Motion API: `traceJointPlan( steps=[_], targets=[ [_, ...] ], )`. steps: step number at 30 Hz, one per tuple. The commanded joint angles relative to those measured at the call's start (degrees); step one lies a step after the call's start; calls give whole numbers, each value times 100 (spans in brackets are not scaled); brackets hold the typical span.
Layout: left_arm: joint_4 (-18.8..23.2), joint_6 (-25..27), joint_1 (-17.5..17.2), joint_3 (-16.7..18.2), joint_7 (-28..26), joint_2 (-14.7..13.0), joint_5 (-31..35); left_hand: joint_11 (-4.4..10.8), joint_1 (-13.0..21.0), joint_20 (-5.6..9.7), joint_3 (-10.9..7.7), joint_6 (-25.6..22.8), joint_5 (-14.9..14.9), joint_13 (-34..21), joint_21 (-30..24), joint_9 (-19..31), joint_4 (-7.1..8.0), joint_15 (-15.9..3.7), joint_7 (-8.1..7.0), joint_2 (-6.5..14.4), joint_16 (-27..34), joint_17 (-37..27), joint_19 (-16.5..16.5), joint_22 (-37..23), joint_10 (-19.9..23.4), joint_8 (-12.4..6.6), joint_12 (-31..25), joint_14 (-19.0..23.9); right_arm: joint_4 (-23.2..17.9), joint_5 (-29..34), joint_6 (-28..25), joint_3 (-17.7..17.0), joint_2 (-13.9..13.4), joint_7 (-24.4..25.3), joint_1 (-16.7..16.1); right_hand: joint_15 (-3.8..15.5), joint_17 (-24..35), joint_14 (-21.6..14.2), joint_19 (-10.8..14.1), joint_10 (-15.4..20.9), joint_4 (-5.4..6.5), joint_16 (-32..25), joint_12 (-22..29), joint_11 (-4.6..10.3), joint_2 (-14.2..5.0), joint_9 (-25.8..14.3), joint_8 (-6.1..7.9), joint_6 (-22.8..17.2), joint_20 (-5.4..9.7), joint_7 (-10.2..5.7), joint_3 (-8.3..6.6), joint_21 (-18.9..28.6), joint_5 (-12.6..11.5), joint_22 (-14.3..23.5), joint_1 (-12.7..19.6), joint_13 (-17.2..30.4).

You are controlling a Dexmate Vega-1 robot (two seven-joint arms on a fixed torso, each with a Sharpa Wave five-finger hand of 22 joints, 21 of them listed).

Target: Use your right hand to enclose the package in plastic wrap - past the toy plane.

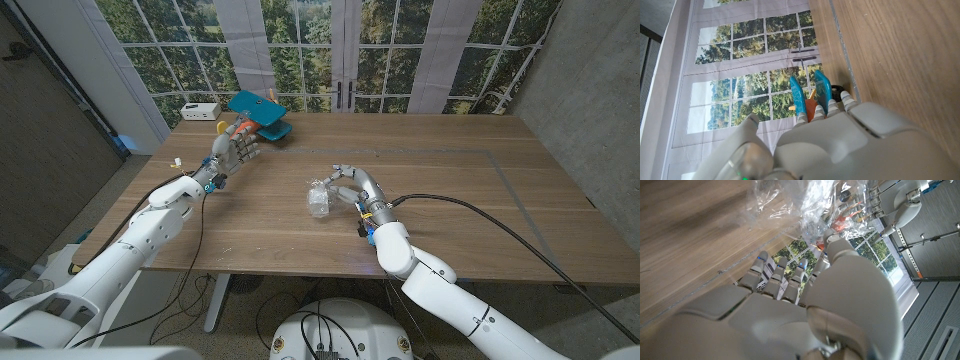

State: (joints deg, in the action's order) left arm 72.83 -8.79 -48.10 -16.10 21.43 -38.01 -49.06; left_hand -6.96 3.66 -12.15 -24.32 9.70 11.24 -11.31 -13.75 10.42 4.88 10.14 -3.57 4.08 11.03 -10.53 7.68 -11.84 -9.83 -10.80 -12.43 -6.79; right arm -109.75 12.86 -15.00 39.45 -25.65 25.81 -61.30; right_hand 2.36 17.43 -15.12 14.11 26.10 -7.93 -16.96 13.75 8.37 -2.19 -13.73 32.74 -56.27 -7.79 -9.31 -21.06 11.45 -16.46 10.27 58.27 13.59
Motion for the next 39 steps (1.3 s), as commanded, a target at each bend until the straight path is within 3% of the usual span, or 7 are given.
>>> traceJointPlan(
  steps=[1, 15, 25, 39],
  targets=[
    [-13, -24, -22, 23, -16, 19, -13, 31, -45, -6, -17, 490, 23, -13, -8, 15, 18, 1, -8, 38, 17, -10, -37, -29, -197, -16, 11, 40, 486, -340, 91, 68, 257, 242, 420, 345, 18, 37, -7, 4, 9, -41, -34, -42, -64, -26, 47, -25, 8, 51, 38, -5, 5, 17, 22, 13],
    [68, -92, -145, 88, -82, 17, -51, 27, -41, -6, -18, 490, 24, -13, -7, 15, 19, 5, -7, 40, 11, -10, -35, -29, -192, -16, 9, 40, 864, -183, -266, 350, 397, 323, 953, 317, 16, 20, 17, 28, -9, -71, -36, -82, -98, -55, 68, -1, -11, 71, 108, 19, 26, 18, 71, 21],
    [245, -129, -311, 167, -190, -59, -67, 33, -39, -6, -18, 480, 24, -13, -7, 15, 19, 6, -10, 41, 10, -10, -36, -29, -198, -20, 11, 48, 826, 216, -1708, 915, 403, -104, 1355, 256, 4, -75, 114, 204, -79, -120, 19, -182, -129, -24, 62, 2, -68, 187, 125, 62, 56, 19, 208, 21],
    [341, -129, -354, 164, -217, -77, -66, 21, -35, -6, -17, 475, 23, -13, -7, 14, 17, 9, -12, 40, 5, -10, -37, -29, -195, -21, 10, 48, 549, 433, -2454, 1256, 110, -202, 1401, 239, -3, -96, 164, 259, -103, -138, 29, -197, -141, 0, 54, 9, -47, 223, 154, 80, 106, 19, 278, 22]
  ],
)
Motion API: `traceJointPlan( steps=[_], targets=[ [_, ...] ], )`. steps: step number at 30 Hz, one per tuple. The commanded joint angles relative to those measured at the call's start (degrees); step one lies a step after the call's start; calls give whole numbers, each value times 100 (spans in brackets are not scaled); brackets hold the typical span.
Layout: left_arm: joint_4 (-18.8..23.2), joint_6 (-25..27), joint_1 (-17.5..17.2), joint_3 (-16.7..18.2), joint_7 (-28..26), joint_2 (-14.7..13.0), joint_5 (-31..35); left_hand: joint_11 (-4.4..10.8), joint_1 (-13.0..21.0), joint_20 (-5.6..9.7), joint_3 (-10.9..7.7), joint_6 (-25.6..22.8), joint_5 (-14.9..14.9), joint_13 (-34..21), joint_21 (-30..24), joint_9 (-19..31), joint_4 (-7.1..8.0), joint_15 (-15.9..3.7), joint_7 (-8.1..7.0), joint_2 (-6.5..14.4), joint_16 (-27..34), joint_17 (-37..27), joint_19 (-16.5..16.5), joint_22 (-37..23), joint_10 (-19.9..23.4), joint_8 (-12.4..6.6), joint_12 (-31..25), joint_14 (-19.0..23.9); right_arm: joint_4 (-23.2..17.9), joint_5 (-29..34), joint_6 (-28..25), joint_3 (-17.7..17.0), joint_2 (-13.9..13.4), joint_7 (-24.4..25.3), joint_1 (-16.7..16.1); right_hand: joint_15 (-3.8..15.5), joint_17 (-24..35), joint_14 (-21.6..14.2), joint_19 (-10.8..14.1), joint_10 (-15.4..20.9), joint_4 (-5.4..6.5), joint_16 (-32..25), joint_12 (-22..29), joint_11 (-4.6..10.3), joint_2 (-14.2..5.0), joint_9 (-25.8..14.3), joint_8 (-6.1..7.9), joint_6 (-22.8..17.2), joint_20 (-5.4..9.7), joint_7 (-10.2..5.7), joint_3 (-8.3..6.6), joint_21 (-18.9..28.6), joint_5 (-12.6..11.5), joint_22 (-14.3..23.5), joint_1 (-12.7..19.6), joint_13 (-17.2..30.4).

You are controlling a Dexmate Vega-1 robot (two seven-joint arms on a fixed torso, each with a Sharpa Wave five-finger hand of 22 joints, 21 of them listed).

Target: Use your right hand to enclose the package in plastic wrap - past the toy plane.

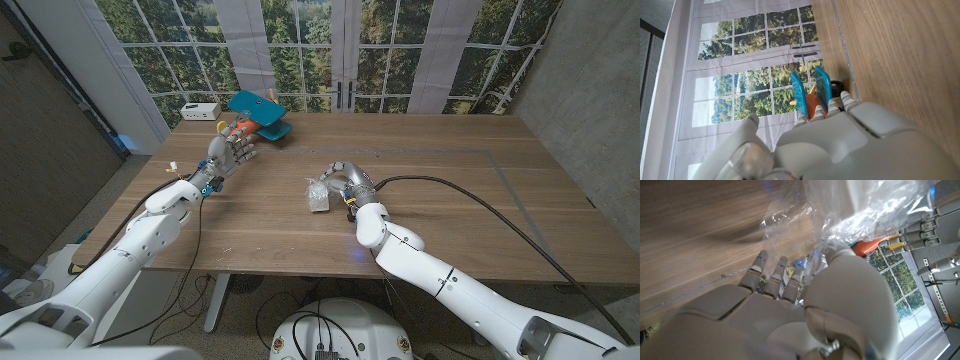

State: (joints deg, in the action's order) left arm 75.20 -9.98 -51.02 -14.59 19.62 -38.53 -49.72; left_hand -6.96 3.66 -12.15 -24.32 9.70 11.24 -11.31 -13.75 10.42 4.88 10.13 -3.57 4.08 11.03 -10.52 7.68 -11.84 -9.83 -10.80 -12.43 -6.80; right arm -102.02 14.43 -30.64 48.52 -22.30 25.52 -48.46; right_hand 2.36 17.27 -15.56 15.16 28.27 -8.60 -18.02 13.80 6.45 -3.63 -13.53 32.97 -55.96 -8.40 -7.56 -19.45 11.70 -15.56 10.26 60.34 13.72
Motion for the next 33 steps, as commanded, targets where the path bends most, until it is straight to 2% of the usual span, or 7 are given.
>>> traceJointPlan(
  steps=[1, 7, 16, 25, 28, 31, 33],
  targets=[
    [104, -8, -60, 11, -37, -22, -1, 29, -35, -6, -17, 474, 23, -13, -7, 14, 17, 8, -14, 39, 5, -10, -37, -29, -200, -21, 11, 48, -256, 313, -922, 385, -269, -193, 124, 236, 13, -53, 61, 43, -34, -34, 23, -8, 0, -18, 31, -24, 8, 46, -5, 55, 20, 20, 73, 10],
    [67, -11, -21, -16, -6, 0, 8, 22, -33, -6, -17, 475, 23, -13, -7, 14, 16, 6, -12, 39, 4, -10, -37, -29, -198, -21, 10, 48, -480, 412, -1069, 550, -551, -525, 205, 266, 18, -118, 104, 50, -29, -70, 24, -25, -36, -5, -9, 76, 4, 90, 9, 70, 55, 20, 107, 19],
    [1, 7, 53, -54, 16, 10, 40, 32, -27, -6, -18, 488, 21, -13, -6, 14, 12, 2, -14, 37, 1, -10, -36, -29, -200, -16, 11, 48, -682, 566, -759, 631, -852, -728, 226, 128, -49, -56, 5, -565, 79, 35, -172, -260, -26, 194, -1009, 1981, -138, -35, 147, 22, 298, 24, -101, 52],
    [-60, 27, 122, -81, 48, 25, 54, 28, -11, -6, -20, 496, 20, -13, -4, 14, -3, -1, -13, 28, -3, -8, -32, -27, -197, -14, 10, 45, -553, 368, -312, 162, -642, -161, -112, 176, -6, -77, 49, -632, 170, 8, -159, -272, -320, 216, -1162, 2102, -53, 43, 76, 45, 309, 26, -156, 55],
    [-102, 37, 165, -104, 81, 42, 60, 23, -5, -6, -21, 495, 20, -13, -3, 14, -9, 3, -15, 25, -3, -8, -31, -27, -194, -14, 9, 46, -434, 230, 92, -40, -556, 166, -267, 275, 76, -117, 137, -588, 302, -70, -122, -253, -686, 220, -1258, 2148, 145, 90, -7, 81, 373, 30, -208, 59],
    [-150, 41, 215, -129, 115, 64, 71, 38, 0, -6, -22, 498, 19, -13, -3, 14, -14, 0, -14, 23, -4, -7, -31, -27, -205, -14, 13, 46, -296, 53, 604, -243, -455, 494, -428, 383, 305, -82, 130, -650, 813, -210, -111, -230, -893, 210, -1531, 2416, 335, 141, -314, 97, 407, 49, -440, 66],
    [-178, 44, 242, -139, 128, 80, 71, 32, 4, -6, -23, 499, 19, -13, -2, 14, -17, 0, -13, 22, -4, -7, -31, -26, -200, -14, 11, 47, -222, -9, 943, -341, -395, 732, -539, 410, 374, -33, 115, -689, 959, -236, -116, -278, -898, 206, -1621, 2519, 371, 159, -408, 99, 403, 54, -510, 68]
  ],
)
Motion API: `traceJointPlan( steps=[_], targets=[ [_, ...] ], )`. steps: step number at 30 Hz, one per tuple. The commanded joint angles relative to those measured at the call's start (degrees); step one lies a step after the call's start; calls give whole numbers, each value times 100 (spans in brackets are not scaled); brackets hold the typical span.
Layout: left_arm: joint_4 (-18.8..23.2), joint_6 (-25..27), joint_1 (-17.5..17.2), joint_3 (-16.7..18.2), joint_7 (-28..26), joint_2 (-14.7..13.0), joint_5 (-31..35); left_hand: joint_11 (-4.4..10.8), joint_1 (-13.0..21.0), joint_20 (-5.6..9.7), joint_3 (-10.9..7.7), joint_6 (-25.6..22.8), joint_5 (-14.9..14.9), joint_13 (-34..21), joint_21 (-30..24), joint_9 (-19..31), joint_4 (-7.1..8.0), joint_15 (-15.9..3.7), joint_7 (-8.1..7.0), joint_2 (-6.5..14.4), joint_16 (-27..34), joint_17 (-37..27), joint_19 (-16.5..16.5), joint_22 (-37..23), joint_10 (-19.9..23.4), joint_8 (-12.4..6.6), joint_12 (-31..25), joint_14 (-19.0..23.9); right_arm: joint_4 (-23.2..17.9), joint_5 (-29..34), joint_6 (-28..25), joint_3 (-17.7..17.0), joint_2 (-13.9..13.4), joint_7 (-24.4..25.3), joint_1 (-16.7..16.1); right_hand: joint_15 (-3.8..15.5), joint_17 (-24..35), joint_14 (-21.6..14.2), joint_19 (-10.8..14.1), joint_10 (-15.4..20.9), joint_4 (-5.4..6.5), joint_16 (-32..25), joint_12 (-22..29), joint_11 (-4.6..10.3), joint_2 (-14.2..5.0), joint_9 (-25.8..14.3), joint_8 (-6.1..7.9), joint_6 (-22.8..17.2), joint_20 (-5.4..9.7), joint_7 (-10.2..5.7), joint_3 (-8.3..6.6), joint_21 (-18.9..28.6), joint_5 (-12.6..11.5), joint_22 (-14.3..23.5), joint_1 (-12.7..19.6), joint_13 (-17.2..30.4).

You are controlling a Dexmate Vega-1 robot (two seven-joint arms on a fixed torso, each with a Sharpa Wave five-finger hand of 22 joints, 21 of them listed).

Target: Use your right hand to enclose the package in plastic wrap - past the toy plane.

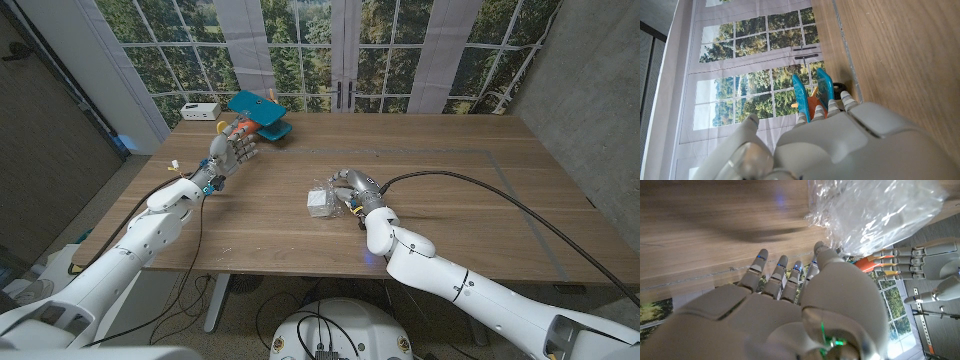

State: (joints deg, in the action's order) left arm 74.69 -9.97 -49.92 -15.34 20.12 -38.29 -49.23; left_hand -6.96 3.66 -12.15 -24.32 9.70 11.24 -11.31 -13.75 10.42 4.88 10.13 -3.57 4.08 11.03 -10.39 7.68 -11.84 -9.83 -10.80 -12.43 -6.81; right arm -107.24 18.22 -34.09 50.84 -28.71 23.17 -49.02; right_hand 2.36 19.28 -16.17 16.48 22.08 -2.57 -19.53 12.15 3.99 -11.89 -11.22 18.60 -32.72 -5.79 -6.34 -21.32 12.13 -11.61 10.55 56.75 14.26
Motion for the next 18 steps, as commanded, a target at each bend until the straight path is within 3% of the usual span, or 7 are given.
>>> traceJointPlan(
  steps=[1, 5, 6, 9, 15, 16, 18],
  targets=[
    [-137, 45, 143, -69, 83, 58, 28, 31, 5, -6, -23, 498, 19, -13, -2, 14, -19, 1, -8, 22, -4, -20, -31, -27, -202, -14, 12, 48, 338, -398, 1500, -596, 237, 1039, -517, 389, 214, 65, -34, -79, 498, -92, 55, -55, -60, -27, -254, 277, 100, 82, -273, 58, 12, 29, -249, 16],
    [-171, 44, 179, -84, 97, 75, 40, 26, 13, -6, -25, 500, 19, -12, -2, 13, -25, 7, -12, 21, -4, -20, -31, -26, -196, -14, 10, 51, 362, -291, 1937, -576, 163, 1069, -550, 395, 242, 37, -38, 32, 816, -100, 112, -176, 76, -30, -346, 286, 73, 184, -248, 77, 52, 40, -599, 18],
    [-172, 45, 185, -88, 93, 78, 45, 32, 15, -6, -26, 501, 19, -12, -2, 13, -27, 4, -11, 21, -5, -19, -31, -26, -202, -14, 12, 50, 397, -217, 2043, -541, 133, 1057, -527, 393, 216, -20, 16, 105, 859, -96, 141, -200, 122, -31, -350, 239, 130, 219, -223, 103, 67, 43, -686, 18],
    [-180, 31, 198, -93, 122, 83, 49, 22, 19, -6, -27, 503, 18, -12, -2, 13, -31, 2, -7, 21, -5, -19, -32, -26, -208, -13, 14, 51, 458, -19, 2211, -441, 46, 894, -432, 275, -8, -172, 372, 194, 884, 48, 167, -330, 171, -39, -415, 138, 745, 334, -261, 264, 76, 55, -894, 12],
    [-85, 32, 118, -56, 71, 46, 31, 30, 28, -6, -31, 506, 18, -12, -2, 13, -38, 2, -6, 22, -6, -19, -32, -26, -194, -13, 9, 53, 565, 324, 2544, -290, -65, 612, -292, 126, -101, -99, 427, 88, 1129, 181, 99, -386, 150, -42, -529, 220, 792, 385, -133, 294, 124, 54, -1350, -14],
    [-57, 33, 91, -43, 52, 35, 23, 35, 29, -6, -31, 506, 18, -12, -1, 13, -39, 3, -8, 22, -5, -19, -32, -26, -194, -13, 9, 55, 579, 394, 2601, -258, -92, 549, -261, 129, -141, -27, 383, 5, 1249, 254, 52, -378, 138, -41, -607, 328, 818, 393, -45, 278, 153, 51, -1627, -36],
    [-7, 43, 44, -20, 12, 12, 11, 31, 30, -6, -32, 506, 18, -12, -1, 13, -40, 2, -8, 23, -4, -19, -32, -26, -199, -13, 11, 57, 616, 562, 2694, -189, -134, 446, -199, 117, -205, 87, 269, -79, 1315, 365, 4, -380, 149, -34, -689, 449, 815, 421, 68, 231, 166, 43, -1991, -68]
  ],
)
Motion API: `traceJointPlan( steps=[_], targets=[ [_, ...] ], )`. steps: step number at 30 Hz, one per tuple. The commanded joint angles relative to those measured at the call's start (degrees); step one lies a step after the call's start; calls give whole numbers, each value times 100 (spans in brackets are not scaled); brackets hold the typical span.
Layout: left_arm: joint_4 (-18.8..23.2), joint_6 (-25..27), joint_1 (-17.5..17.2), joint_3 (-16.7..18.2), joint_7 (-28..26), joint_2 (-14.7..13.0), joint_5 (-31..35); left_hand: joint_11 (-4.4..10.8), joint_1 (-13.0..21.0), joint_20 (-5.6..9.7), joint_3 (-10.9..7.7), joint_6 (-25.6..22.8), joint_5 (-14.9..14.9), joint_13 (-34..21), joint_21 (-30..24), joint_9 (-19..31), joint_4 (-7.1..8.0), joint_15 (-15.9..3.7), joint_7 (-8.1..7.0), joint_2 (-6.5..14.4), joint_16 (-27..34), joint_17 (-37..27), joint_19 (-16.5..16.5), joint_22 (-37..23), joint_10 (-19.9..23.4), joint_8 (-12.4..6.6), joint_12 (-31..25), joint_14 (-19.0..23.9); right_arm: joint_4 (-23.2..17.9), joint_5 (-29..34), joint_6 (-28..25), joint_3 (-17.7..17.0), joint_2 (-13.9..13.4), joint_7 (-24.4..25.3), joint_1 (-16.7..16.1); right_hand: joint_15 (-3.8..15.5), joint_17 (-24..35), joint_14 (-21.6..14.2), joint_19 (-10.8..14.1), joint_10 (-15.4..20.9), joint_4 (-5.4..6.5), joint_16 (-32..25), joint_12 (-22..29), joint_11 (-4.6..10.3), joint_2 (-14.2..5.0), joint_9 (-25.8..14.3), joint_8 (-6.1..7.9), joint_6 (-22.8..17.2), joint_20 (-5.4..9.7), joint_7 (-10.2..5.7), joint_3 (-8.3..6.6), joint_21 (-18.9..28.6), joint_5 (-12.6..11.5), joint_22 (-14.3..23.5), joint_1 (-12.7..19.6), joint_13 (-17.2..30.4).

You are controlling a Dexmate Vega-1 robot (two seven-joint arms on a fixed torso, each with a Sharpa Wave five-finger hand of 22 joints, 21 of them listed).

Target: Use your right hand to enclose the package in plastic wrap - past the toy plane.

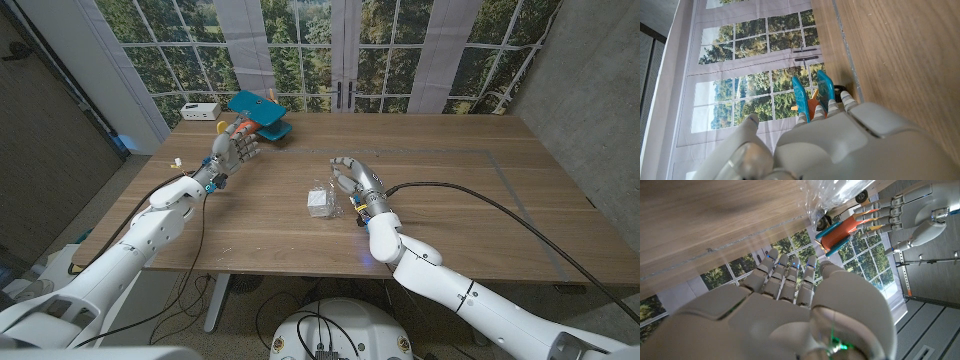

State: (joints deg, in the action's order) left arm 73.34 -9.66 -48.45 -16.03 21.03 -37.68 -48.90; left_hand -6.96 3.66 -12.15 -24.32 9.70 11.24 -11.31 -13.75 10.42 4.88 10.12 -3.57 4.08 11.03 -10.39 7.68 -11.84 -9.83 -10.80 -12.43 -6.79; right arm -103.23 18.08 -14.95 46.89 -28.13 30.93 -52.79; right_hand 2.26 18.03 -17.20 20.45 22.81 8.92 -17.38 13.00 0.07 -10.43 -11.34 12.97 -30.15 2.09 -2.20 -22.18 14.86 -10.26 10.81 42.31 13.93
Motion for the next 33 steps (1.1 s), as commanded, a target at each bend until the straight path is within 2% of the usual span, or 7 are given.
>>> traceJointPlan(
  steps=[1, 5, 12, 21, 24, 29, 33],
  targets=[
    [147, 10, -122, 58, -95, -58, -22, 25, 31, -6, -32, 506, 18, -12, -1, 13, -41, 6, -8, 23, -4, -20, -32, -25, -199, -13, 11, 57, 240, 646, 852, 238, -219, -396, 213, 134, -122, 250, -173, -254, 186, 215, -127, 20, 8, -15, -178, 296, 45, -3, 235, -62, 21, 13, -793, -60],
    [208, 22, -183, 82, -120, -88, -43, 35, 35, -6, -34, 501, 17, -12, -1, 13, -43, 7, -8, 24, -5, -20, -32, -25, -200, -16, 11, 58, 297, 997, 905, 351, -274, -613, 325, 266, -291, 578, -384, -427, 150, 479, -185, 124, 84, 24, -304, 780, 122, -133, 437, -167, -25, -13, -1430, -143],
    [257, 28, -223, 94, -144, -114, -44, 34, 40, -6, -36, 498, 17, -12, -1, 14, -47, 11, -6, 27, -4, -20, -33, -25, -198, -18, 10, 62, 405, 1647, 936, 484, -279, -607, 404, 451, -524, 817, -583, -570, 21, 661, -224, 282, 103, 60, -332, 1249, 212, -219, 465, -277, -93, -46, -1649, -220],
    [395, 122, -292, 114, -215, -177, -75, 21, 47, -6, -41, 504, 17, -12, -2, 14, -51, 7, 5, 35, -4, -20, -35, -25, -200, -16, 11, 65, 275, 2409, 618, 713, -380, -1151, 475, 496, -758, 1582, -1573, -1424, -137, 755, -305, 437, 140, 90, -322, 2129, -209, -414, 435, -511, -168, -71, -1822, -294],
    [467, 182, -338, 138, -238, -212, -118, 38, 52, -5, -48, 507, 17, -12, -3, 14, -52, 9, 9, 47, -6, -20, -38, -25, -191, -15, 8, 64, 307, 2590, 582, 781, -364, -1204, 468, 490, -809, 1714, -1944, -1515, -353, 736, -261, 423, 168, 99, -276, 2211, -326, -378, 374, -510, -207, -79, -1689, -308],
    [529, 135, -422, 187, -239, -208, -170, 19, 59, -4, -58, 512, 17, -12, -7, 14, -54, 15, 11, 63, -6, -20, -47, -26, -194, -14, 9, 65, 340, 2828, 518, 875, -322, -1359, 484, 542, -814, 1730, -1964, -1484, -480, 710, -227, 466, -6, 102, -232, 2144, -245, -401, 213, -448, -244, -83, -1542, -315],
    [594, 120, -489, 216, -281, -230, -177, 20, 63, -4, -62, 512, 16, -12, -8, 14, -55, 17, 8, 69, -7, -20, -51, -26, -198, -14, 11, 65, 279, 2912, 396, 892, -337, -1615, 484, 556, -789, 1738, -1937, -1485, -451, 683, -220, 455, -3, 101, -215, 2097, -206, -385, 210, -418, -223, -82, -1588, -314]
  ],
)
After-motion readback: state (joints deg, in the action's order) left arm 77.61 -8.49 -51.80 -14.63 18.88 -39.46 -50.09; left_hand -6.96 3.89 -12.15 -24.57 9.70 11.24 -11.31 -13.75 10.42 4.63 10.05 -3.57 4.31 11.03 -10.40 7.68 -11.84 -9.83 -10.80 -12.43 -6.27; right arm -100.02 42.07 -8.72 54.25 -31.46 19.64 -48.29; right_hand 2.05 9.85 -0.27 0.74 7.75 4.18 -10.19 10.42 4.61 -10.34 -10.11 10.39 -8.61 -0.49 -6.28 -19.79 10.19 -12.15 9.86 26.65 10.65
